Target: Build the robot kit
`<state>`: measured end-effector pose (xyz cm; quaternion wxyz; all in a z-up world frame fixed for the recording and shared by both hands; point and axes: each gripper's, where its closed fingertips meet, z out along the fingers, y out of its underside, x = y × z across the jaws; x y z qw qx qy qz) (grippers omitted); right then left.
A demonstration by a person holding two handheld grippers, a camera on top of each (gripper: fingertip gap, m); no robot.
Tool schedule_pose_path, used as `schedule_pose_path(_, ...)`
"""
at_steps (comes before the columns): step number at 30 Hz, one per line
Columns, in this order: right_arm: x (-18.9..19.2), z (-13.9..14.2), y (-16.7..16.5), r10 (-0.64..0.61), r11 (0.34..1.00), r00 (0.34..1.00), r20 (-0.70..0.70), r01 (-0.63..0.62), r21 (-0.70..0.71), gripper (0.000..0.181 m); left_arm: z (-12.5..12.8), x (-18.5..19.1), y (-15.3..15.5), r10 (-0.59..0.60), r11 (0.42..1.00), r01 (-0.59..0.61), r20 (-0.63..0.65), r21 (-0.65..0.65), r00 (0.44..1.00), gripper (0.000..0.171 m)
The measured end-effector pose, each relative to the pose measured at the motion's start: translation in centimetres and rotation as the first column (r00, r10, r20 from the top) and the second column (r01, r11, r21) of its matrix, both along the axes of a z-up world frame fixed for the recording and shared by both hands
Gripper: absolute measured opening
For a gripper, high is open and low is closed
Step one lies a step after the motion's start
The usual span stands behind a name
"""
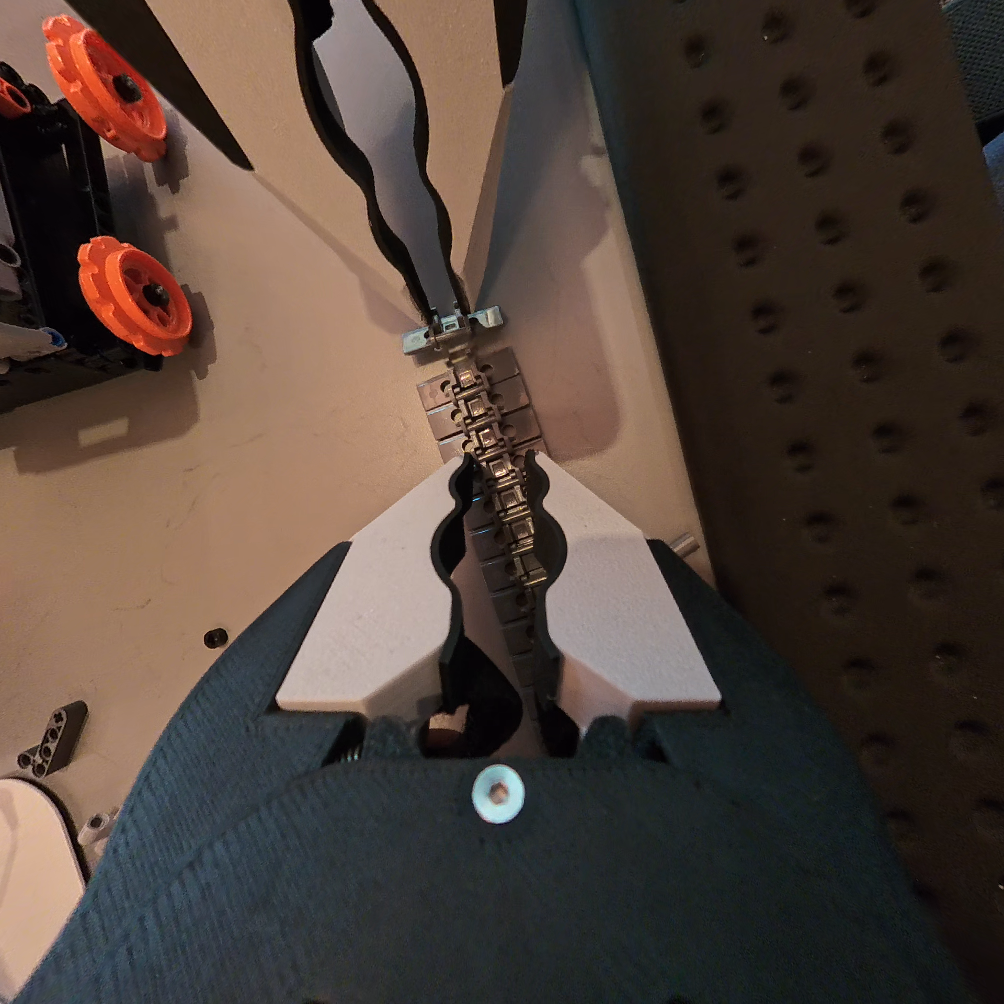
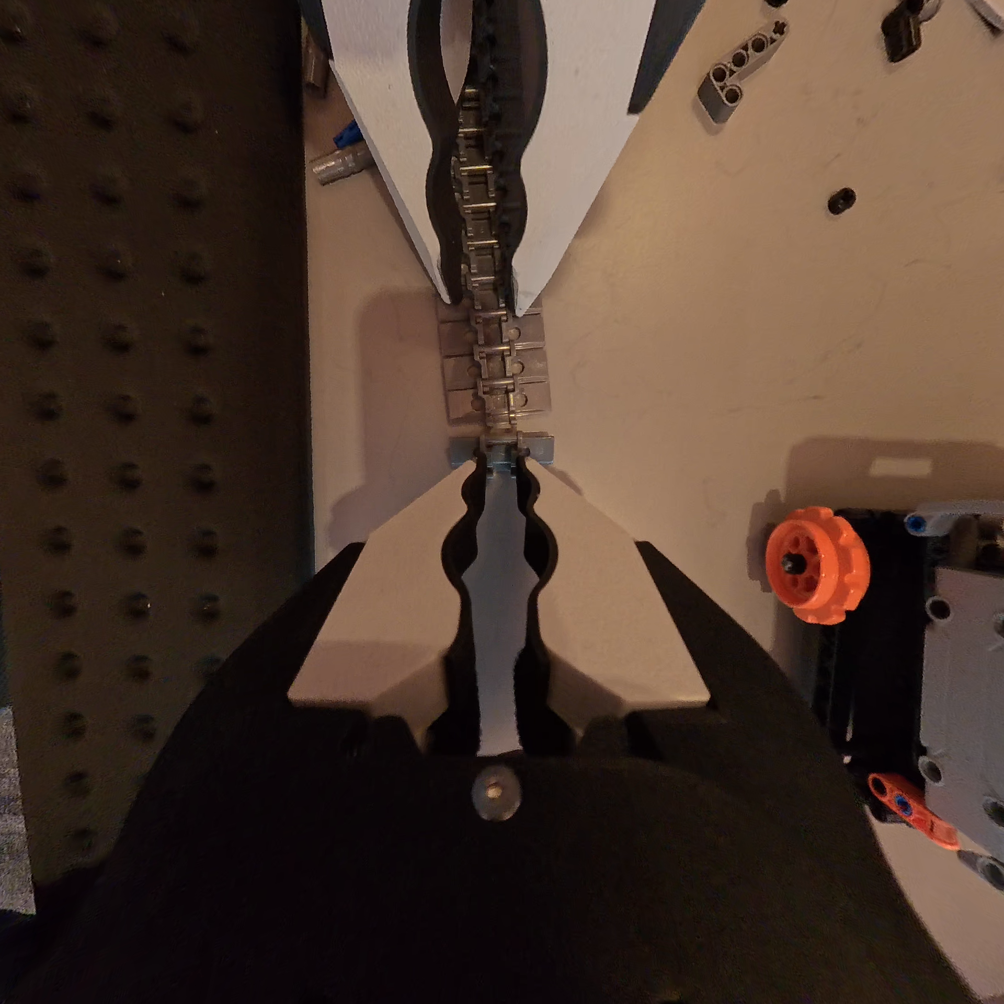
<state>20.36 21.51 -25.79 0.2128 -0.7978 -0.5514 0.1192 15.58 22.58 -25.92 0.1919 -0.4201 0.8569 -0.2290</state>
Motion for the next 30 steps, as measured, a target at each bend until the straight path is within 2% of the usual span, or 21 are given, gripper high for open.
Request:
schedule_pose_path(7,-0.7,-0.1,0.3,0.046,0.999,0.998,0.033,-0.045,-0.026,0.009,0.0,0.0,0.0,-0.005,1.0,0.005,0.0,-0.001,1.0,0.018)
schedule_pose_path(11,-0.5,0.1,0.6,0.027,1.0,0.999,0.029,-0.027,-0.001,0.018,0.0,0.0,0.0,-0.009,1.0,0.009,0.0,0.001,1.0,0.018)
schedule_pose_path(12,-0.5,0.5,0.7,0.022,1.0,1.0,0.015,-0.022,0.012,0.017,0.0,0.0,0.0,-0.01,1.0,0.01,0.0,0.001,1.0,0.018)
schedule_pose_path(14,-1.0,1.4,1.0,0.025,0.998,0.999,-0.033,-0.022,0.063,0.0,0.0,0.0,0.0,-0.012,1.0,0.012,0.0,0.001,1.0,0.018)
schedule_pose_path(17,-1.6,1.3,0.9,0.049,0.996,0.998,-0.048,-0.045,0.079,0.0,0.0,0.0,0.0,-0.012,1.0,0.012,0.0,0.001,1.0,0.018)
schedule_pose_path(23,-1.6,0.2,0.6,0.043,0.999,0.998,-0.039,-0.042,0.021,0.0,0.0,-0.1,0.0,-0.016,1.0,0.016,0.0,-0.001,1.0,0.018)
schedule_pose_path(30,-1.6,0.1,0.6,0.051,0.998,0.997,0.059,-0.049,-0.026,0.0,0.0,-0.2,0.0,-0.015,0.999,0.015,-0.008,-0.036,1.0,0.018)
